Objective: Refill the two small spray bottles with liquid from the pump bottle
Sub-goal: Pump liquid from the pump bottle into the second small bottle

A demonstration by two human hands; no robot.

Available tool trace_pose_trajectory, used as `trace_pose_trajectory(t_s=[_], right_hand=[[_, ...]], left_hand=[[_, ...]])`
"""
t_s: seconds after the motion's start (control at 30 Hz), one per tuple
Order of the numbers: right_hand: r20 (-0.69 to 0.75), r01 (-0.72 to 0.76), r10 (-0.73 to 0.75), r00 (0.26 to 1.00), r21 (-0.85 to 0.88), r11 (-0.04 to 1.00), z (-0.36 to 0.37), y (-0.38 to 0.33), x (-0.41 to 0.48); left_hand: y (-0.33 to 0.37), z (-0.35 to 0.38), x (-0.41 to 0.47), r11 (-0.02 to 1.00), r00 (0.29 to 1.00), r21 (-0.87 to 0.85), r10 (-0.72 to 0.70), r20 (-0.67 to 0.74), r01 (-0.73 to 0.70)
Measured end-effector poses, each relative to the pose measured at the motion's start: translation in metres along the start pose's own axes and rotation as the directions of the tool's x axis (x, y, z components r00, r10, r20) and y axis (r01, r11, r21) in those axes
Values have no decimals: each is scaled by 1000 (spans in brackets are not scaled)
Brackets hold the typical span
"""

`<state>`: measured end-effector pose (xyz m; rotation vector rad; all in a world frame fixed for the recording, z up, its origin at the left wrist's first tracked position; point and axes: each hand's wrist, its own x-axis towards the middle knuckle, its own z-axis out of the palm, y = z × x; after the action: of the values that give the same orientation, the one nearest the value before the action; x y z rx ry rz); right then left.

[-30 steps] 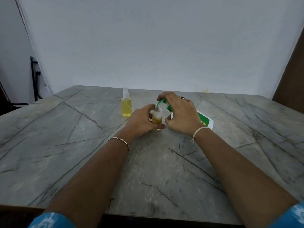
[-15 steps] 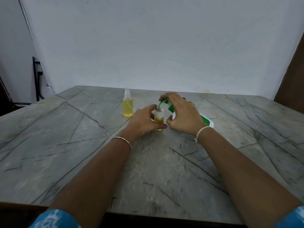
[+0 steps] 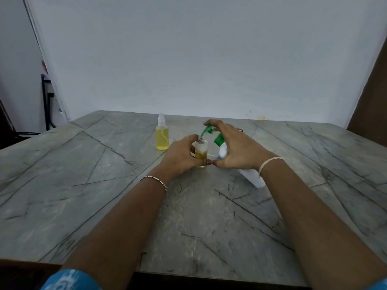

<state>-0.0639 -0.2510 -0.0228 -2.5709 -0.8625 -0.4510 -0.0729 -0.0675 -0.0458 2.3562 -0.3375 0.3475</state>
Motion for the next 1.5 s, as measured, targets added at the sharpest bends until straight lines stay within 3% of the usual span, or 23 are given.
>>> trace_pose_trajectory(t_s=[0.17, 0.33, 0.7, 1.5], right_hand=[[82, 7, 13, 997, -229, 973, -5, -3, -2], [36, -24, 39, 999, -353, 935, -1, -11, -1], [-82, -36, 7, 997, -357, 933, 8, -15, 3], [-96, -69, 33, 995, -400, 914, 7, -16, 0]], left_hand=[[-5, 2, 2, 1000, 1000, 16, 16, -15, -16], [-3, 2, 2, 998, 999, 54, 36, -20, -35], [1, 1, -1, 998, 999, 52, 43, -16, -42], [-4, 3, 3, 999, 1000, 32, 19, -23, -18]])
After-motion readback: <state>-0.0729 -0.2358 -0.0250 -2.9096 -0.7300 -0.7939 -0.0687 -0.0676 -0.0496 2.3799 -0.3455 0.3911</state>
